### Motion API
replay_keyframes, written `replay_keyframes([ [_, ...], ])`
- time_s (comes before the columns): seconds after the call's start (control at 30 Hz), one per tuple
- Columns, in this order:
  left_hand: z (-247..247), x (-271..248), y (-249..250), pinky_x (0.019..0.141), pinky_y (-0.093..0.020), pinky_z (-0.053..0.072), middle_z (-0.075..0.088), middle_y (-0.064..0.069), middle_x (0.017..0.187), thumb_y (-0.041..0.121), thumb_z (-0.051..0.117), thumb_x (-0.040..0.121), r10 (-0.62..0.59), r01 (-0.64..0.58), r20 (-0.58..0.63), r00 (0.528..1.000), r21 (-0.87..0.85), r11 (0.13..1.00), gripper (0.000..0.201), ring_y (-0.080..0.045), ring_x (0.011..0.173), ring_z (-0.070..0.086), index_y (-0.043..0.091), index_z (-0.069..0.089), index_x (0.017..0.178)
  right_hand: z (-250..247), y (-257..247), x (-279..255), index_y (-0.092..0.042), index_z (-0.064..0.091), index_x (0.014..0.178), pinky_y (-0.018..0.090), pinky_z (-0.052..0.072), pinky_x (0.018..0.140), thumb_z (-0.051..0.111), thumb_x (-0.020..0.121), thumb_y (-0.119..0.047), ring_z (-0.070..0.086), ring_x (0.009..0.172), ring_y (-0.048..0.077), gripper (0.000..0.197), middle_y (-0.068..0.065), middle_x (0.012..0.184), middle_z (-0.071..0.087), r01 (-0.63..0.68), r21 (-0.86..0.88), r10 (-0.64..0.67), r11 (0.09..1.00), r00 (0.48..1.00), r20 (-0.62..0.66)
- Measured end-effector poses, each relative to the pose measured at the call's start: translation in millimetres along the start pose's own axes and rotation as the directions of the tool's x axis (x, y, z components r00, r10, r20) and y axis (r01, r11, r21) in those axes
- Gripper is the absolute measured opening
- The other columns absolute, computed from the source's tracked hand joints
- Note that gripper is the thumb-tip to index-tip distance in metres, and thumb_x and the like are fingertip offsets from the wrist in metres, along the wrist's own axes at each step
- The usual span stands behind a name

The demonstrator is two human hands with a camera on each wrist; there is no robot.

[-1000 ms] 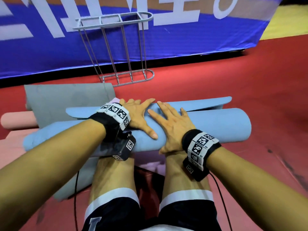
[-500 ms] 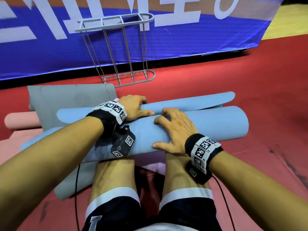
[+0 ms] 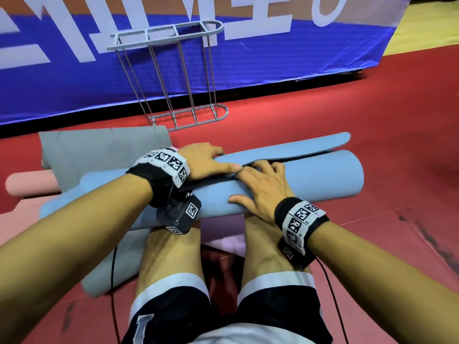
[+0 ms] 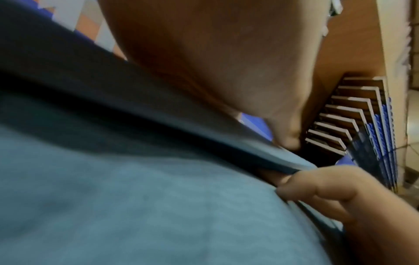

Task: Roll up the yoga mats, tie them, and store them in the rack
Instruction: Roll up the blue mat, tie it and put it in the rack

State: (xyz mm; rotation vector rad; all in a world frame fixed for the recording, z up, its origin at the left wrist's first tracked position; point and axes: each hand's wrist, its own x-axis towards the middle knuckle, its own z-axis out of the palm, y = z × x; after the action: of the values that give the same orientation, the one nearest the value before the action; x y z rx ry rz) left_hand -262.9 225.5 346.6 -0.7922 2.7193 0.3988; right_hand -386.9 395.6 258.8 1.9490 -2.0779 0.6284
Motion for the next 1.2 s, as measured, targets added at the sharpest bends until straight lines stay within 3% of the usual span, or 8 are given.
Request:
replay_keyframes([
  [0.1,8.2,-3.5,-2.2,0.092,-0.043,0.048,0.049,0.002,0.106,0.098,0.055,0.038,0.003,-0.005,0.038,0.999,0.063,0.998,0.109,-0.023,0.097,0.058,0.031,0.051,0.124,4.3,0.9,-1.4,-0.019,0.07,0.11,0.046,0.034,0.088,0.048,0.091,-0.055,0.049,0.11,0.026,0.046,0.005,0.117,0.064,-0.016,0.022,0.019,1.0,0.993,-0.113],
  [0.27,10.6,-4.3,-7.9,0.086,-0.044,0.054,0.064,0.002,0.106,0.074,0.088,0.042,0.003,-0.007,0.031,1.0,0.118,0.993,0.104,-0.026,0.094,0.063,0.028,0.044,0.125,-3.8,-9.8,-6.9,-0.012,0.064,0.127,0.052,0.038,0.1,0.05,0.086,-0.055,0.048,0.11,0.032,0.061,0.011,0.116,0.06,-0.006,-0.091,0.004,0.996,1.0,-0.023],
  [0.43,4.0,-1.5,-10.7,0.091,-0.037,0.051,0.067,0.007,0.114,0.072,0.088,0.047,0.01,-0.014,0.064,0.998,0.062,0.998,0.105,-0.024,0.104,0.064,0.039,0.044,0.136,-3.1,-9.5,-21.5,-0.011,0.061,0.12,0.044,0.035,0.086,0.084,0.062,-0.05,0.053,0.114,0.029,0.073,0.007,0.131,0.064,-0.052,-0.156,0.057,0.986,0.998,0.028],
  [0.57,11.2,0.6,-6.3,0.102,-0.042,0.048,0.062,0.002,0.131,0.072,0.086,0.052,0.039,-0.048,0.077,0.996,0.113,0.992,0.125,-0.029,0.119,0.06,0.046,0.017,0.154,-3.2,-3.3,-13.4,-0.013,0.07,0.102,0.042,0.051,0.078,0.094,0.052,-0.047,0.068,0.102,0.031,0.064,0.007,0.123,0.071,-0.054,-0.163,0.058,0.985,0.998,0.022],
  [0.73,39.2,-1.5,-1.1,0.096,-0.046,0.049,0.044,-0.003,0.147,0.081,0.081,0.043,0.034,-0.013,-0.058,0.998,0.318,0.948,0.148,-0.035,0.122,0.057,0.037,0.001,0.158,-5.9,-3.6,-9.8,-0.011,0.072,0.107,0.044,0.048,0.077,0.095,0.057,-0.04,0.065,0.091,0.033,0.062,0.012,0.105,0.064,-0.155,-0.08,0.16,0.985,0.985,0.058],
  [0.83,46.7,-3.8,-0.7,0.097,-0.046,0.045,0.04,-0.001,0.151,0.083,0.078,0.046,0.072,-0.015,-0.14,0.988,0.374,0.928,0.145,-0.032,0.126,0.054,0.035,-0.001,0.159,-13.6,-9.7,-4.6,-0.01,0.07,0.118,0.045,0.044,0.084,0.09,0.067,-0.039,0.062,0.1,0.034,0.062,0.011,0.103,0.061,-0.187,-0.067,0.193,0.98,0.974,0.115],
  [1.07,23.5,-1.4,-3.8,0.087,-0.042,0.053,0.053,0.006,0.139,0.082,0.071,0.05,0.048,0.025,-0.273,0.961,0.258,0.966,0.127,-0.028,0.12,0.061,0.039,0.015,0.156,-31.2,-6.0,25.3,-0.011,0.056,0.139,0.035,0.025,0.119,0.076,0.084,-0.026,0.026,0.15,0.026,0.06,0.01,0.148,0.051,-0.47,0.248,0.438,0.847,0.882,0.175],
  [1.2,-17.9,0.5,-5.8,0.095,-0.046,0.052,0.052,0.006,0.145,0.083,0.072,0.048,0.016,0.029,-0.379,0.925,0.113,0.993,0.127,-0.027,0.125,0.058,0.043,0.018,0.155,-42.8,-4.7,52.6,-0.004,0.055,0.136,0.031,0.018,0.121,0.083,0.075,-0.017,0.03,0.147,0.03,0.068,0.017,0.156,0.037,-0.531,0.556,0.675,0.639,0.734,-0.075],
])
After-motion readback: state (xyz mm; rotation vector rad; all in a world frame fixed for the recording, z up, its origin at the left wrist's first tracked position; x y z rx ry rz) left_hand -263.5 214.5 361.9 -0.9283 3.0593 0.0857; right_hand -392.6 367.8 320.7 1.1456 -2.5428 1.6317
